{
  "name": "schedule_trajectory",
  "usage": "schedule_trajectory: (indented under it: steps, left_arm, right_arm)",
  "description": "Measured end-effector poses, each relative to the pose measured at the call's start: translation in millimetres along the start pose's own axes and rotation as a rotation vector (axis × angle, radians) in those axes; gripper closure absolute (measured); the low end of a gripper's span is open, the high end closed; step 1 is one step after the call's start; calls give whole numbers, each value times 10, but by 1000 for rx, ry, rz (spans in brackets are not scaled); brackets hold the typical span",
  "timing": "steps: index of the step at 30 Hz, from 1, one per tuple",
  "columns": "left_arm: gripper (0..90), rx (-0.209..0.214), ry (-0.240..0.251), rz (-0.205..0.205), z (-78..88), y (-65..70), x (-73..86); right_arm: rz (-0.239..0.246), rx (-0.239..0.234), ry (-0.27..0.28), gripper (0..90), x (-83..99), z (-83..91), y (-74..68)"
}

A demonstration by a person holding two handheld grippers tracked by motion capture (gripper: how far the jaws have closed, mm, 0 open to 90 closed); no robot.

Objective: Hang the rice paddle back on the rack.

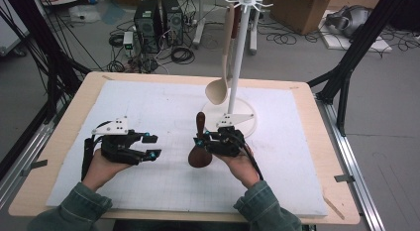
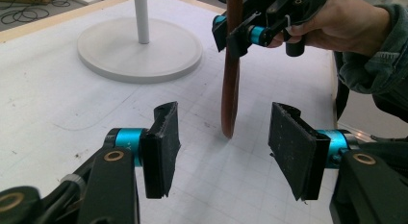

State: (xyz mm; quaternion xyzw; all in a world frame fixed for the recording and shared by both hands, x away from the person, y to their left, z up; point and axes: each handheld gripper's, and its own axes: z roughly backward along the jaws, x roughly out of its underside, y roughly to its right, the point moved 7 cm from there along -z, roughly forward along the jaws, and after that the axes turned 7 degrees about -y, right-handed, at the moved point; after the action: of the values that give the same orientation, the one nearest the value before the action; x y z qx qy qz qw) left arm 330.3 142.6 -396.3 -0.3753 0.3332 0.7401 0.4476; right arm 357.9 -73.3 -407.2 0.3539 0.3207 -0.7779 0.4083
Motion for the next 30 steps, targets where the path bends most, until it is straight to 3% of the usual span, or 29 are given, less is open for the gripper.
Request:
schedule_trajectory:
  steps: [8,18,30]
  left_arm:
    - [401,-26,-9,3,6,-24,61]
    - [357,-70,-5,11,62,-81,142]
    - [260,-144,-3,24,125,-172,240]
  right_arm:
    - [-33,16,15,746,7,2,60]
    - [-32,83,28,756,-23,105,101]
    - [-24,89,58,757,-164,330,152]
